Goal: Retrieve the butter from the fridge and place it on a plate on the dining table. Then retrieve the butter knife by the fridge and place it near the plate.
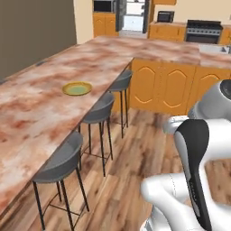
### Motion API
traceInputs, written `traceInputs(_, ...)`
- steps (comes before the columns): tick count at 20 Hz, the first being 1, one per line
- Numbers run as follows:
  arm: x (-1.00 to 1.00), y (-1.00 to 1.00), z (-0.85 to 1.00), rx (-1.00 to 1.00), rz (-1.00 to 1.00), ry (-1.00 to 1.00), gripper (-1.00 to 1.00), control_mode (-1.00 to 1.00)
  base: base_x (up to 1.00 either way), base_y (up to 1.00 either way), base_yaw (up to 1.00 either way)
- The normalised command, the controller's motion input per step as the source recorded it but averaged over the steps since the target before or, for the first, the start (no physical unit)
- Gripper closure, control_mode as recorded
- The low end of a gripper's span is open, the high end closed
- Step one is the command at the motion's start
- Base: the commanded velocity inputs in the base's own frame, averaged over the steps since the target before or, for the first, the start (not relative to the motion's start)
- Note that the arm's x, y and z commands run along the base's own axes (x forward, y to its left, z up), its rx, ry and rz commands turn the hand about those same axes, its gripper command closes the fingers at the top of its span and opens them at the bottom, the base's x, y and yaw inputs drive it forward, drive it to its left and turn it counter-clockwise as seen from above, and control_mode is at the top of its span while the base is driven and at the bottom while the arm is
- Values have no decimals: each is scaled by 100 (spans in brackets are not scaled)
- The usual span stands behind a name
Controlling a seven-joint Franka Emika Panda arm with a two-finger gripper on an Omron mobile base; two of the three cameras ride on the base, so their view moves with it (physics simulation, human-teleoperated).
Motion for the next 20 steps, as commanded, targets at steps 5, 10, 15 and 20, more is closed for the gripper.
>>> traceInputs(5,0,0,0,0,0,0,100,100,57,-77,51)
traceInputs(10,0,0,0,0,0,0,100,100,64,-94,51)
traceInputs(15,0,0,0,0,0,0,100,100,58,-91,49)
traceInputs(20,0,0,0,0,0,0,100,100,50,-99,51)
